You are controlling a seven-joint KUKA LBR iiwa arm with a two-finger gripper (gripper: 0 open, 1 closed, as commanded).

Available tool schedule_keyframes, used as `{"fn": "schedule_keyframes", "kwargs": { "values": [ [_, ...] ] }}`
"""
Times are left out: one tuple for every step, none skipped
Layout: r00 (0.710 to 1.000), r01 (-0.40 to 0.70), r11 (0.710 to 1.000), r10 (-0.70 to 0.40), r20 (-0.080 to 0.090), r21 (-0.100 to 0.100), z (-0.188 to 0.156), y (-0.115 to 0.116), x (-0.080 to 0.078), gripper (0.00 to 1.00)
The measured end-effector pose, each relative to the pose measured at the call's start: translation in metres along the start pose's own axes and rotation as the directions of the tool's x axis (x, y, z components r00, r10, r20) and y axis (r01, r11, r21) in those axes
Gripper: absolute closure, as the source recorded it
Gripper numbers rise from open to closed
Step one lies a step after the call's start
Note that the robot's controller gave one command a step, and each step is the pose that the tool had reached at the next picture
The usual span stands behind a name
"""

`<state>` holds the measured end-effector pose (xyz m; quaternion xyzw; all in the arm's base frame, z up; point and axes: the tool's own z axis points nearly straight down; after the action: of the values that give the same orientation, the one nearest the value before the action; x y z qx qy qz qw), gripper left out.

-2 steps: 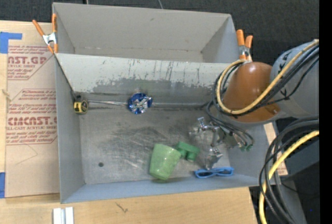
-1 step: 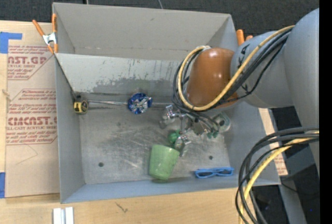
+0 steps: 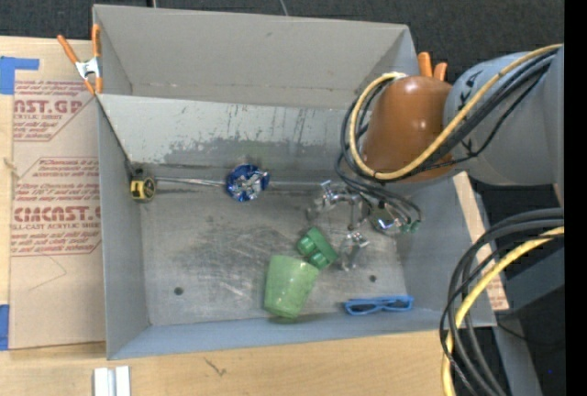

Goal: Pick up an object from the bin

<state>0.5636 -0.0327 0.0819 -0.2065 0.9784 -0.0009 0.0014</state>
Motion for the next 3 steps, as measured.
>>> {"fn": "schedule_keyframes", "kwargs": {
  "values": [
    [0.857,-0.515,0.857,0.515,0.001,-0.001,0.0026,0.0319,0.0062,0.0],
    [0.771,-0.637,0.771,0.637,-0.001,-0.002,0.0026,0.0323,0.0133,0.0],
    [0.772,-0.636,0.772,0.636,0.004,-0.003,0.0005,0.032,0.0117,1.0]
  ]
}}
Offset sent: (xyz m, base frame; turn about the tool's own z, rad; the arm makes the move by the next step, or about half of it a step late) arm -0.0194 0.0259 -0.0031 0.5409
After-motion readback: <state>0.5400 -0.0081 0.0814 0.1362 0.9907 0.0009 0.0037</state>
